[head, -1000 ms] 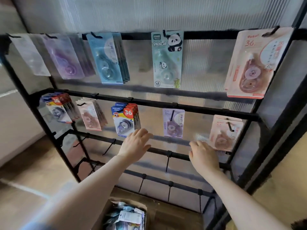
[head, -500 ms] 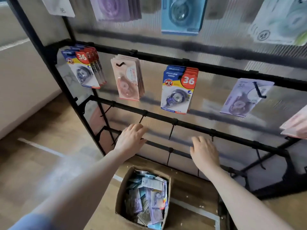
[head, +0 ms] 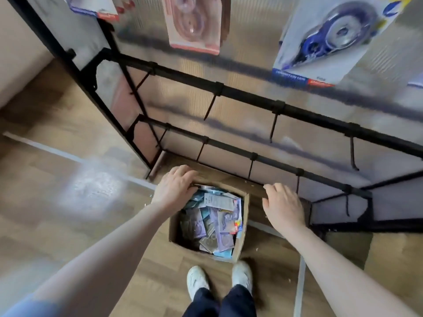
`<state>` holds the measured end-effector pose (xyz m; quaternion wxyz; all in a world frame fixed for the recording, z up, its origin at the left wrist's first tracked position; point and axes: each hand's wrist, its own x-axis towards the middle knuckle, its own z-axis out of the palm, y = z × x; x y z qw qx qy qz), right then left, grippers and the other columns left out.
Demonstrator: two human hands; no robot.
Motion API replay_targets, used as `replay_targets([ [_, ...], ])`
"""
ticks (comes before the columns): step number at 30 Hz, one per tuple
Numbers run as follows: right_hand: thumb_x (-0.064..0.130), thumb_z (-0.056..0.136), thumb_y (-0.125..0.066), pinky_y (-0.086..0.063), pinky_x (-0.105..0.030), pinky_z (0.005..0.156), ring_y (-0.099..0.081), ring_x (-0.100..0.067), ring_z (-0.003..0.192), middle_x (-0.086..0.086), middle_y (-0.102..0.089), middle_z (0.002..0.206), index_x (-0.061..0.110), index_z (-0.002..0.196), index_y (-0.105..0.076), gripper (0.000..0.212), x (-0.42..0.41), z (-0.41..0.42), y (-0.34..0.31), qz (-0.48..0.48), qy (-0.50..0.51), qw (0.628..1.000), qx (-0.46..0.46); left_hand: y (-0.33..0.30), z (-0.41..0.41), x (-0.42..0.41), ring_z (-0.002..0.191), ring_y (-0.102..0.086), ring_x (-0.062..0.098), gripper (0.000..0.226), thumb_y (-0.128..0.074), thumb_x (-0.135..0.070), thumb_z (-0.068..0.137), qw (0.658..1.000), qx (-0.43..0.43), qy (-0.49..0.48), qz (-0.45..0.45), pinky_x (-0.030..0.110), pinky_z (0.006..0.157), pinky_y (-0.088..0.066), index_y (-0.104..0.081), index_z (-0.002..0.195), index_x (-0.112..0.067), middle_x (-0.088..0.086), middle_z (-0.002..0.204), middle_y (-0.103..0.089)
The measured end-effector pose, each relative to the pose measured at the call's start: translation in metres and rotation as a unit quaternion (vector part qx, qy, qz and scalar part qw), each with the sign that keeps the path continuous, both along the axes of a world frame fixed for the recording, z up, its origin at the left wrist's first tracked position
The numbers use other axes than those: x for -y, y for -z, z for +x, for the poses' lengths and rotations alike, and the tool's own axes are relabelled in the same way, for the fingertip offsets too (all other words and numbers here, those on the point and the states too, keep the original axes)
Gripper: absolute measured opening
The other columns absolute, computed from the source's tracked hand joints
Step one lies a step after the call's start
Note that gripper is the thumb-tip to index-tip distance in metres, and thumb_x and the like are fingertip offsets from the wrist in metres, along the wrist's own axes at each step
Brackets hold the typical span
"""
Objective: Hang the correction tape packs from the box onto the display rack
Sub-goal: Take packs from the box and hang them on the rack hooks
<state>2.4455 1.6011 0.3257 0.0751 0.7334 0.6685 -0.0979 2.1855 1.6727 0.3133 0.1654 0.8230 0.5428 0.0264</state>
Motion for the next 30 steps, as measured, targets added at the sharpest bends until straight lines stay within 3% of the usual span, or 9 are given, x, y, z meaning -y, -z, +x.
replay_targets([
  [8,0.027,0.096,-0.043,-0.038,-0.033,0.099,-0.047,-0.021,0.118,0.000,-0.052,0.126,0.020,0.130,-0.046,0.035,0.022,-0.004,0.133,-0.113,0.006,0.993,-0.011,0.133,-0.033,0.038,0.120,-0.042,0.022,0.042,-0.057,-0.031,0.089,0.991,-0.050,-0.030,-0.119,0.035,0.096,-0.039,-0.050,0.128,-0.021,-0.001,0.128,-0.048],
  [13,0.026,0.097,-0.043,-0.039,-0.031,0.095,-0.048,-0.020,0.114,0.000,-0.052,0.123,0.019,0.132,-0.047,0.036,0.031,-0.014,0.205,-0.154,-0.017,0.988,-0.023,0.204,-0.044,0.054,0.113,-0.049,0.029,0.043,-0.064,-0.024,0.085,0.984,-0.061,-0.037,-0.164,0.039,0.090,-0.043,-0.055,0.126,-0.013,0.006,0.125,-0.053],
  [22,0.027,0.095,-0.049,-0.042,-0.030,0.091,-0.047,-0.020,0.117,-0.002,-0.049,0.127,0.018,0.134,-0.040,0.041,0.005,-0.017,0.308,-0.194,-0.052,0.979,-0.027,0.319,-0.031,0.063,0.128,-0.036,0.021,0.052,-0.057,-0.029,0.089,0.971,-0.083,-0.021,-0.225,0.033,0.096,-0.039,-0.040,0.137,-0.016,0.000,0.141,-0.038],
  [30,0.020,0.093,-0.051,-0.040,-0.040,0.094,-0.045,-0.030,0.120,-0.010,-0.045,0.132,0.011,0.133,-0.039,0.043,-0.035,-0.014,0.399,-0.205,-0.062,0.977,-0.017,0.412,-0.017,0.054,0.134,-0.031,0.022,0.060,-0.052,-0.031,0.093,0.961,-0.084,-0.068,-0.255,0.031,0.103,-0.034,-0.026,0.145,-0.016,0.004,0.148,-0.030],
])
